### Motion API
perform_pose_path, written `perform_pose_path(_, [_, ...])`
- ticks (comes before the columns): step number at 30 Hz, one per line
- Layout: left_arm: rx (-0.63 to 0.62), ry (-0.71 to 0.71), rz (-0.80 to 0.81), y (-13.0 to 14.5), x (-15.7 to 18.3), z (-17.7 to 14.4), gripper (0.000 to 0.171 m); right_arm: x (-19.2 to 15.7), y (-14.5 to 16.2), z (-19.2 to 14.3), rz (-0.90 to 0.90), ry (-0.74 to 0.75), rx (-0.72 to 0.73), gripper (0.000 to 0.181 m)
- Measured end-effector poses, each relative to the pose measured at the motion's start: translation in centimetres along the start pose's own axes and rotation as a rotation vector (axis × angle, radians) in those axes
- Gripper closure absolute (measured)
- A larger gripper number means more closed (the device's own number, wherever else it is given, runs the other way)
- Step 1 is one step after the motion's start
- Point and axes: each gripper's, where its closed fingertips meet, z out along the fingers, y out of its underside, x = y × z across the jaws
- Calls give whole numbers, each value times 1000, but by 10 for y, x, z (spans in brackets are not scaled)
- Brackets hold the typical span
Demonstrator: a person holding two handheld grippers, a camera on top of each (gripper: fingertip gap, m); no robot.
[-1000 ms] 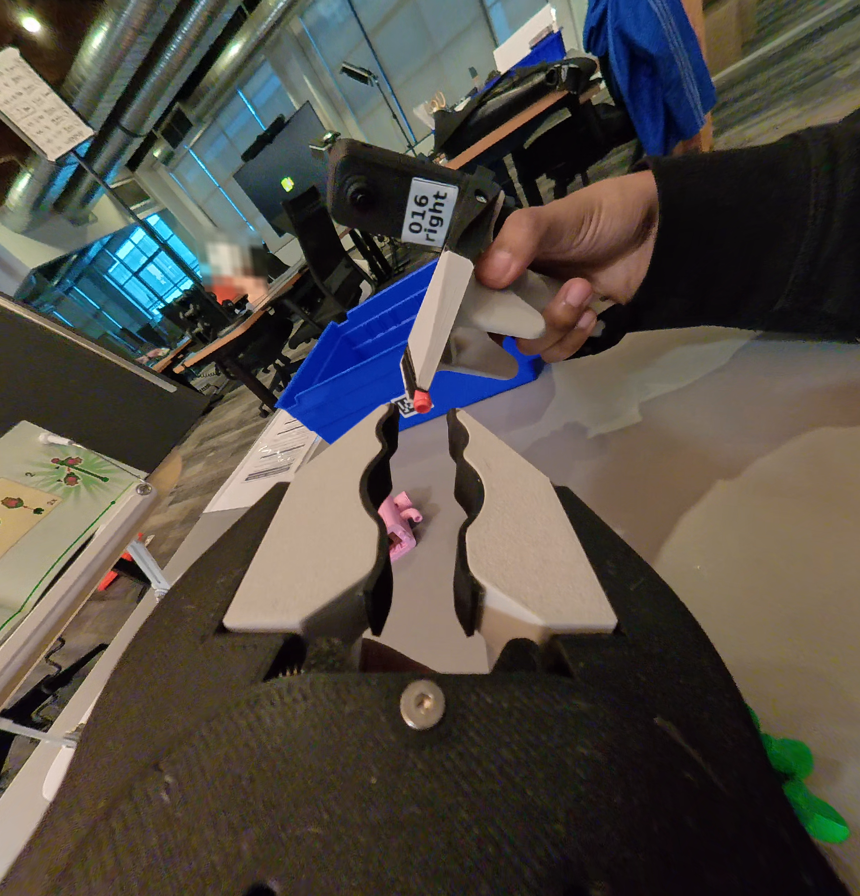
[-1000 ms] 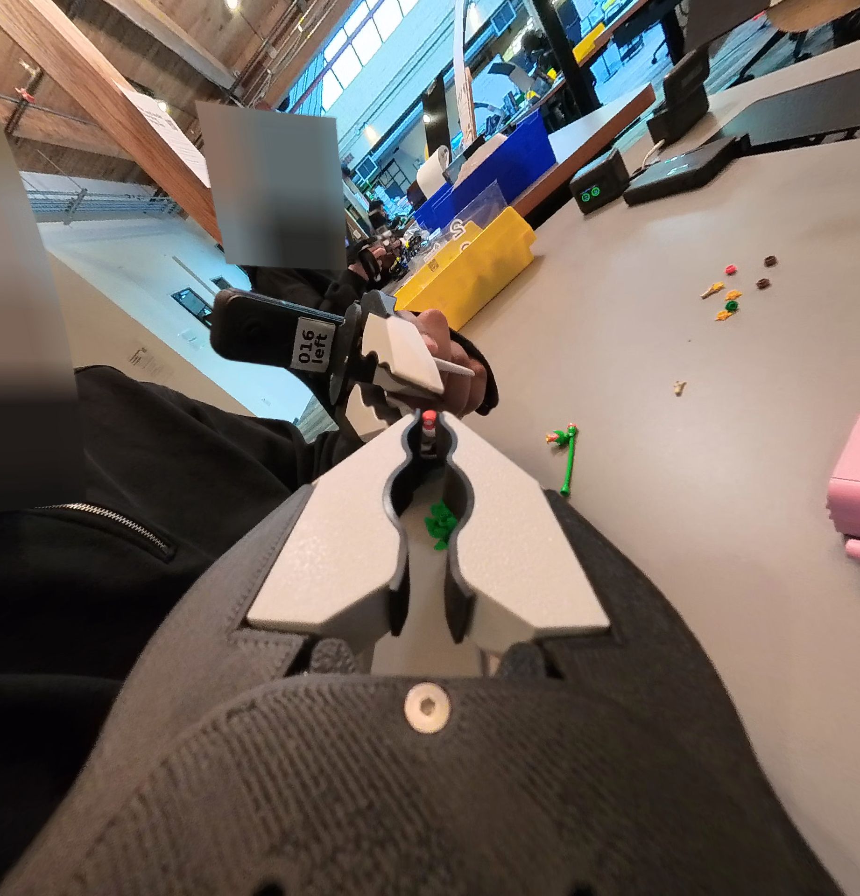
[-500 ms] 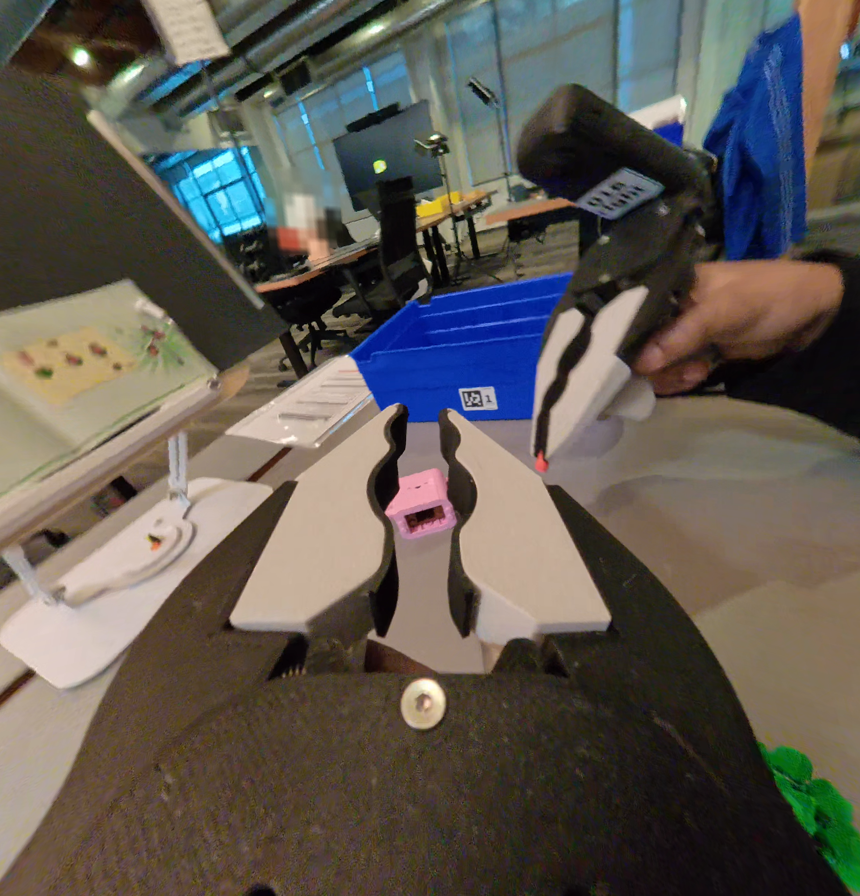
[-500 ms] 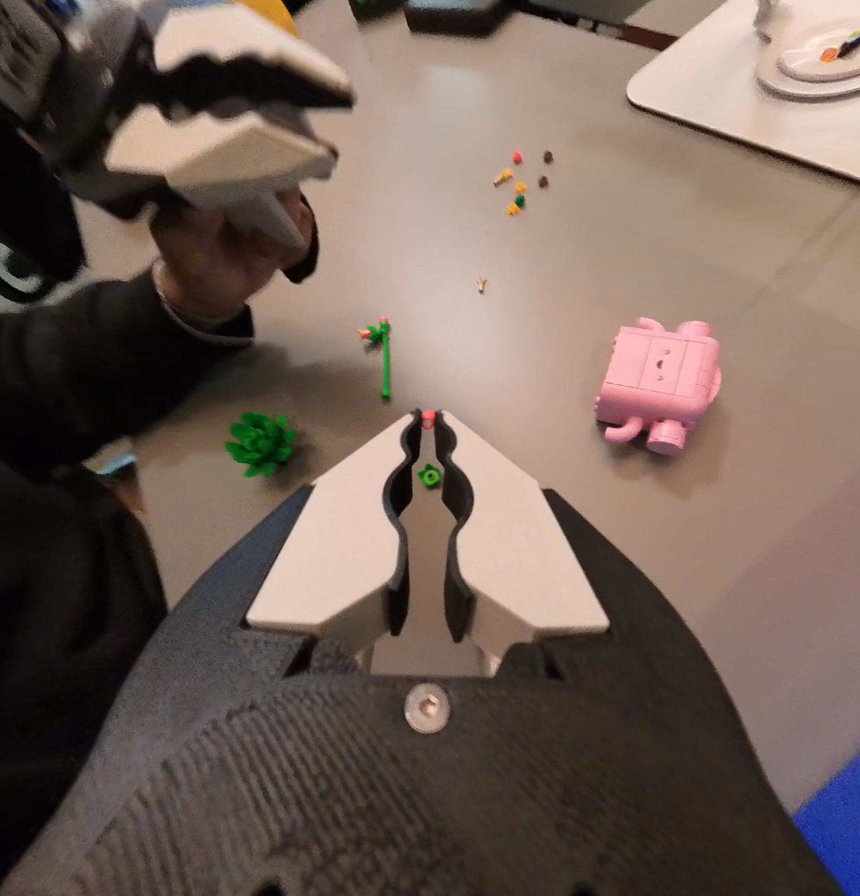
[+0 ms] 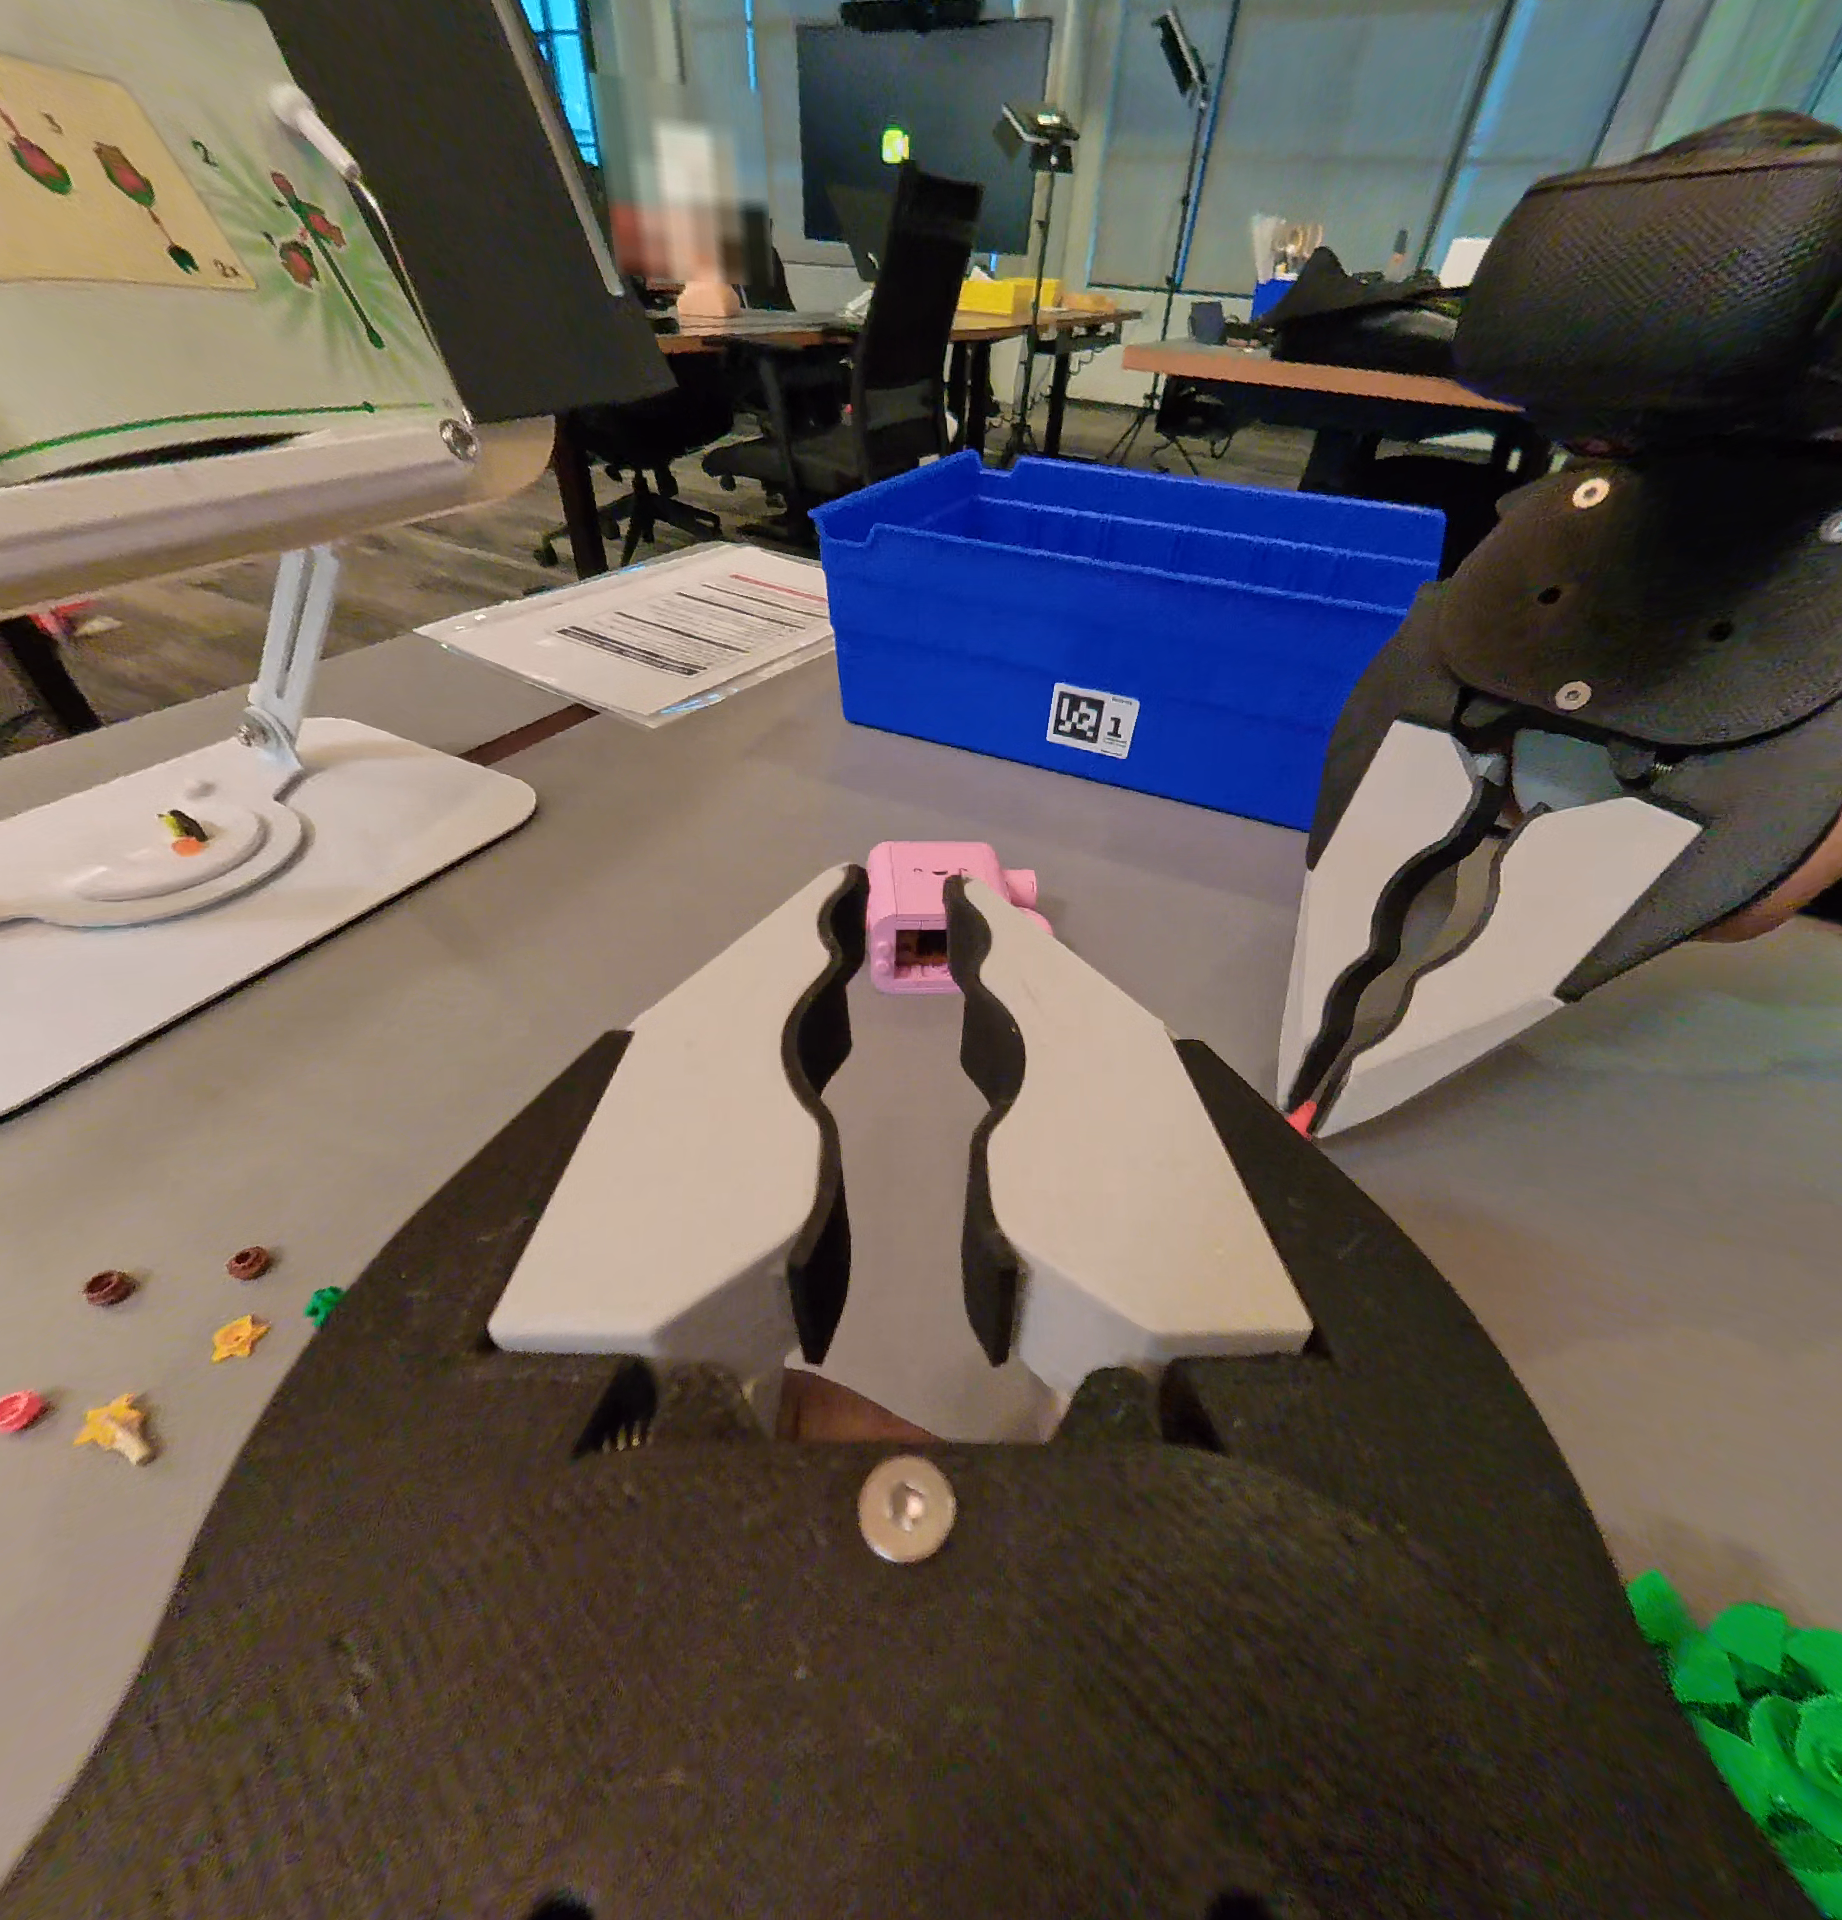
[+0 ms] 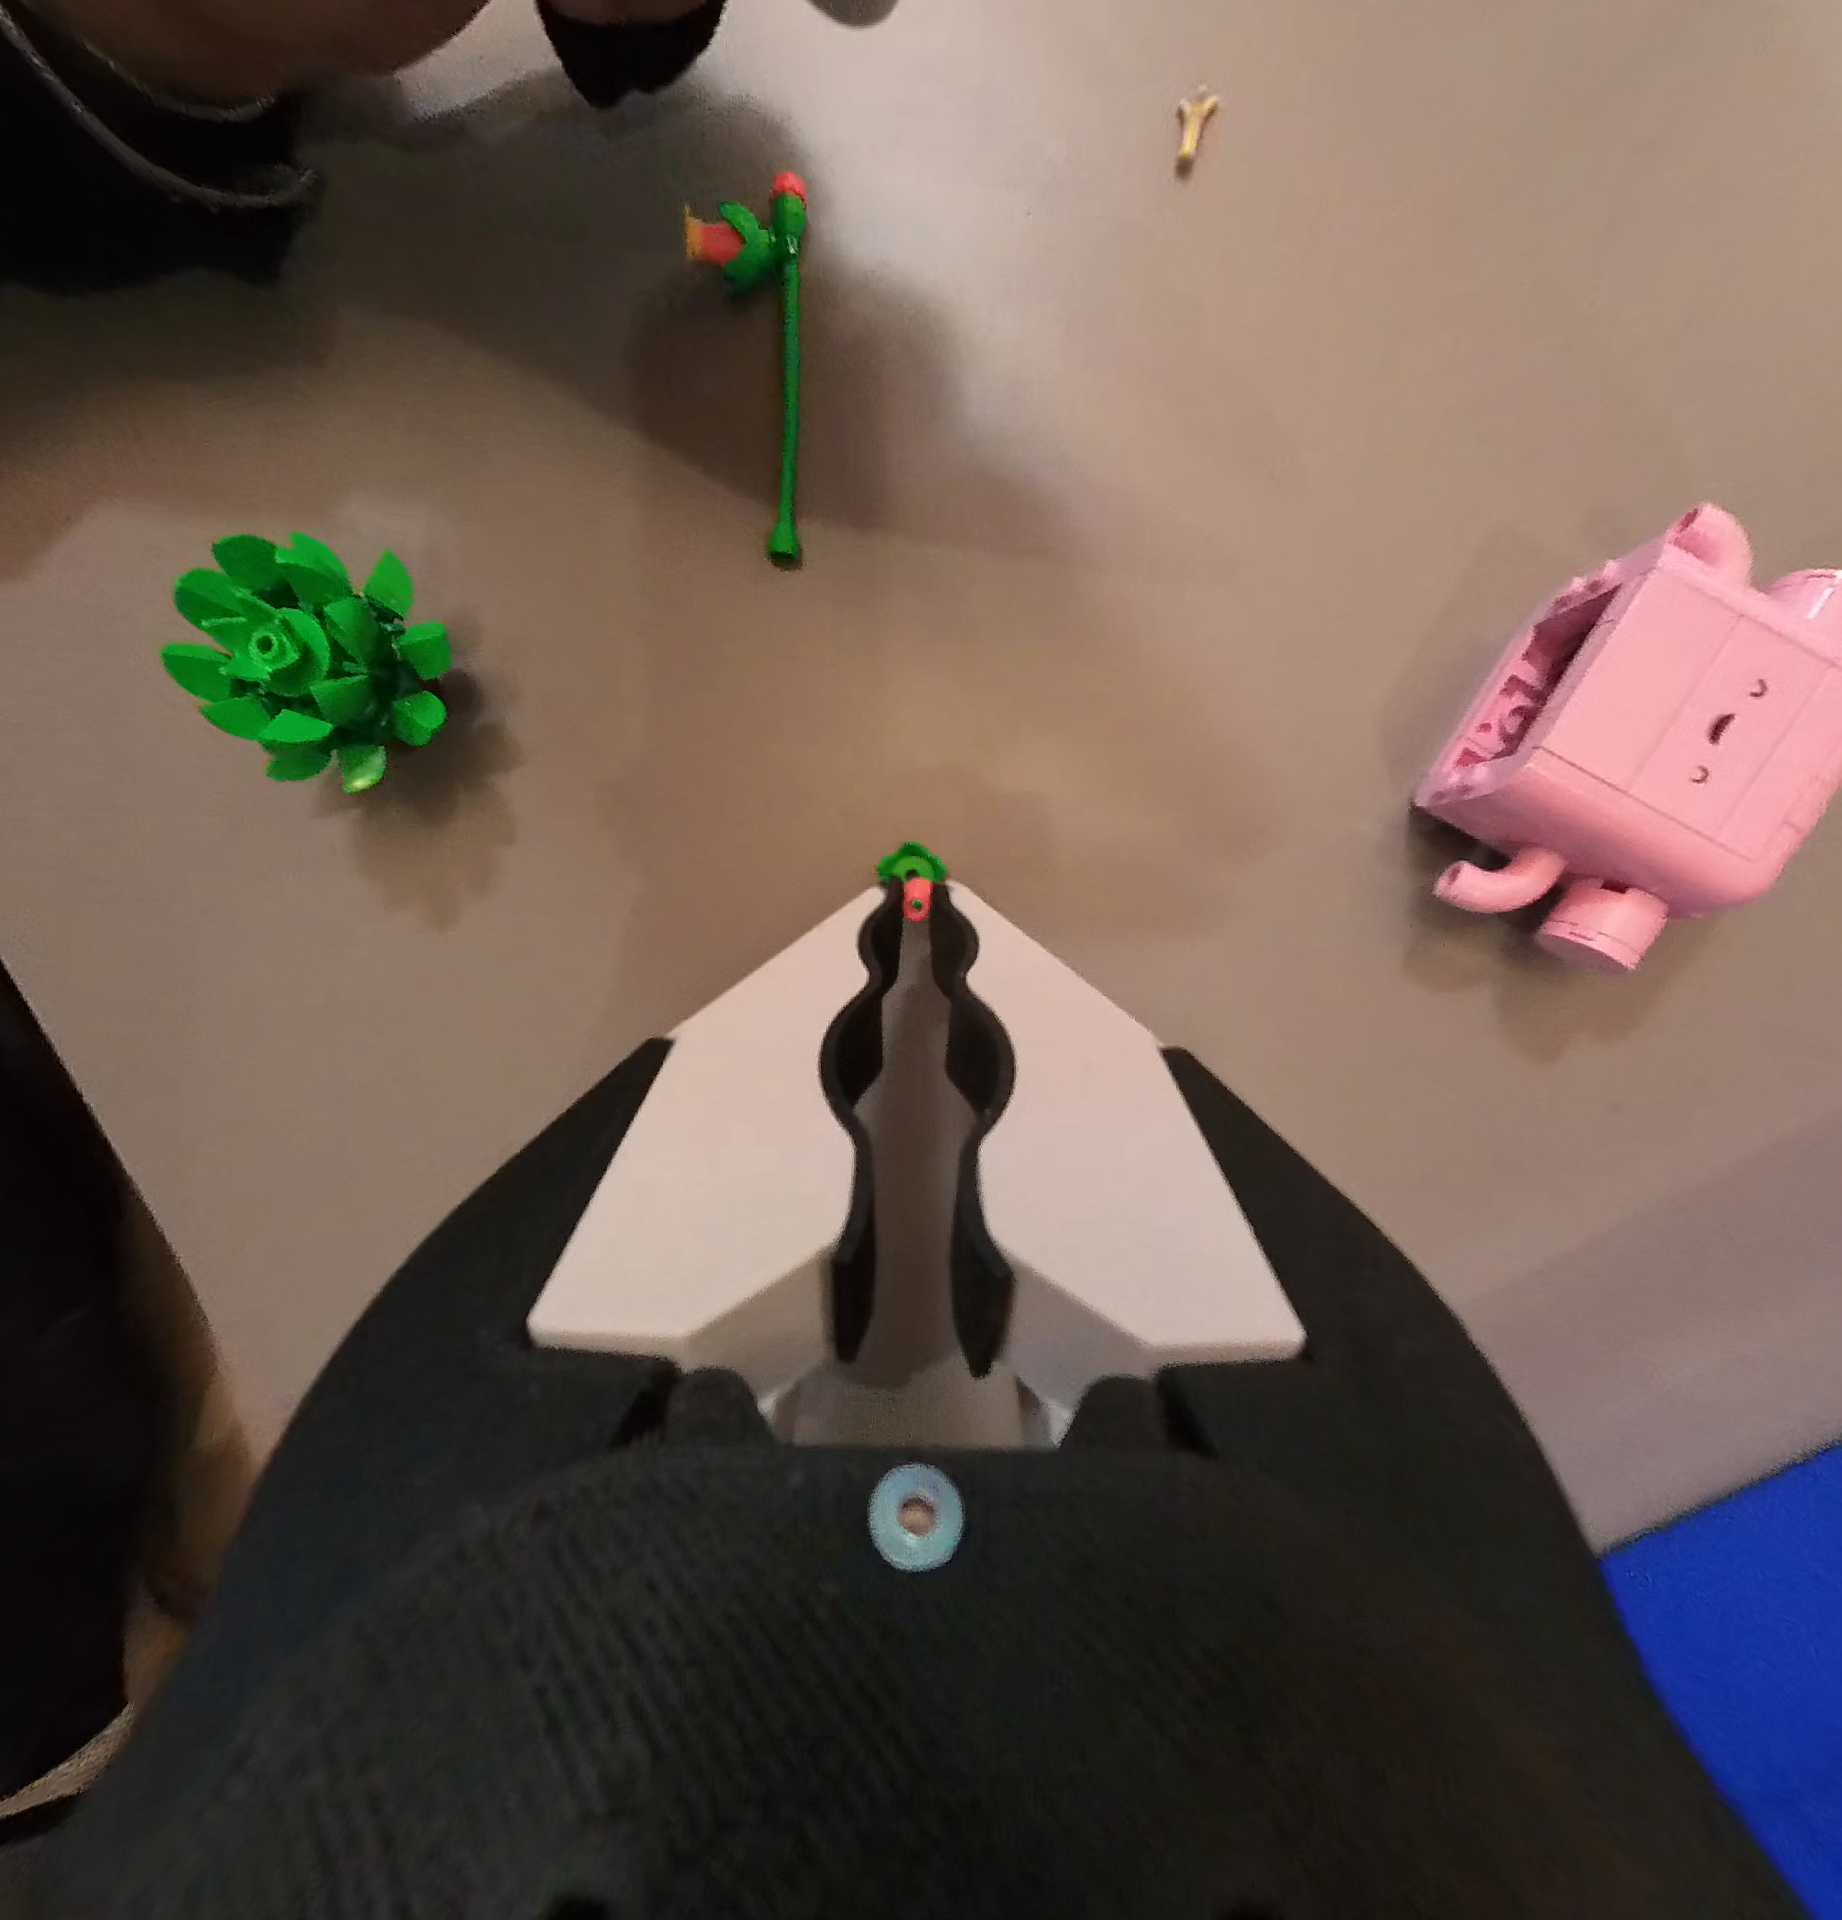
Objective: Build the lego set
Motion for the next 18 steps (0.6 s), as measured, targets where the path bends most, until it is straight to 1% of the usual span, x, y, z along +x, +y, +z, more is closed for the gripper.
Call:
perform_pose_path(3, [2, -8, -1, 1, -3, 0, 159, -4, -1, 2, 6, -11, -28, 178])
perform_pose_path(6, [14, -8, -37, 0, -7, -1, 159, -3, 1, 6, -7, 10, -76, 178])
perform_pose_path(10, [-3, 10, -79, 7, -9, 3, 161, -1, 1, 9, -3, 16, -114, 178])
perform_pose_path(18, [-25, 21, -70, 11, -7, 7, 163, 1, 3, 11, 12, -2, -163, 178])
